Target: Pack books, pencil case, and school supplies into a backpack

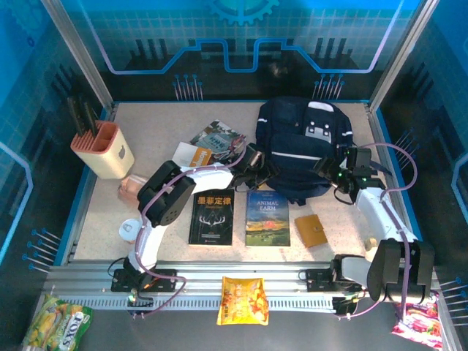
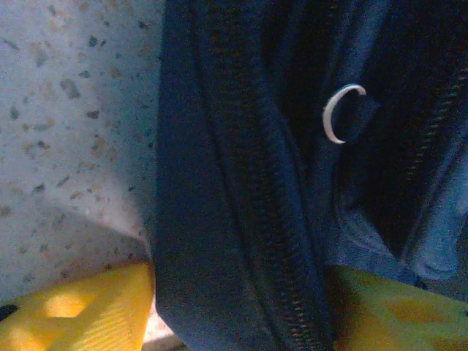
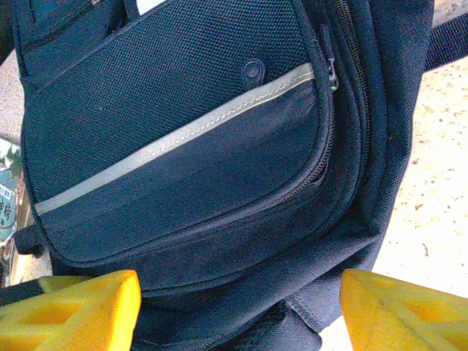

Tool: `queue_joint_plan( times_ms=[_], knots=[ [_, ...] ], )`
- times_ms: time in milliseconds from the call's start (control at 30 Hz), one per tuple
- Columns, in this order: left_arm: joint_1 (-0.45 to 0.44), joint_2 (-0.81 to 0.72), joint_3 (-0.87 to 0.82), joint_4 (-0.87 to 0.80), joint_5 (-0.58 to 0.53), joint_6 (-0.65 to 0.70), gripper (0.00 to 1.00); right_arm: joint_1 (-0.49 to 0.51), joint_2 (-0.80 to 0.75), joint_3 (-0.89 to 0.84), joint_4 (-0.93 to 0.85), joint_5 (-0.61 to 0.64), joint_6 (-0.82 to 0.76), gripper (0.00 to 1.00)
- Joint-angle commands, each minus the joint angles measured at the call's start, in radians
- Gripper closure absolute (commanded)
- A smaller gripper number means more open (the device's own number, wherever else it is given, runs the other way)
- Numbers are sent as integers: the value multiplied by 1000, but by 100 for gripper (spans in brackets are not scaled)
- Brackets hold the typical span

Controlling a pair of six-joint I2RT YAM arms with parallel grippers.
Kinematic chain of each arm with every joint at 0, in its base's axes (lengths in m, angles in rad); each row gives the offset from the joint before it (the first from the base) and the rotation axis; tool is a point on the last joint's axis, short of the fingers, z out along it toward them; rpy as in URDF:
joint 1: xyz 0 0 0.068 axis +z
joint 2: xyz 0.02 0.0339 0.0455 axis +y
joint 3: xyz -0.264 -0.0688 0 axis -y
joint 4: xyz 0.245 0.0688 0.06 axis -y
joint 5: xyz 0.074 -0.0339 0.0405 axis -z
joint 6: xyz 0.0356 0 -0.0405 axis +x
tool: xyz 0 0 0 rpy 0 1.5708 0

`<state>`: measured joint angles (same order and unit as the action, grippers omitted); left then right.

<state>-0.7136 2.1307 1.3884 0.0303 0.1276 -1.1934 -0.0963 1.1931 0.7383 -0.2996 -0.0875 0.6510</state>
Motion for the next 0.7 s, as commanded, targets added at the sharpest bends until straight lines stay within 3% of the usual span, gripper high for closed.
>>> queue_joint_plan(
  times_ms=[0,133,267,400,667],
  knots=[
    [2,1,55,-21,-14,17,45,-21,-6,-11,21,-12,9,28],
    [6,-43,73,-23,-22,96,73,-26,-17,-6,13,4,4,28],
    [16,-130,74,-27,-14,174,91,-36,-29,12,-7,25,-18,28],
    [50,-224,76,-55,20,243,98,-68,-32,33,-23,12,-30,28],
    [218,-341,80,-215,159,391,100,-100,5,39,47,-124,-25,29]
  ],
)
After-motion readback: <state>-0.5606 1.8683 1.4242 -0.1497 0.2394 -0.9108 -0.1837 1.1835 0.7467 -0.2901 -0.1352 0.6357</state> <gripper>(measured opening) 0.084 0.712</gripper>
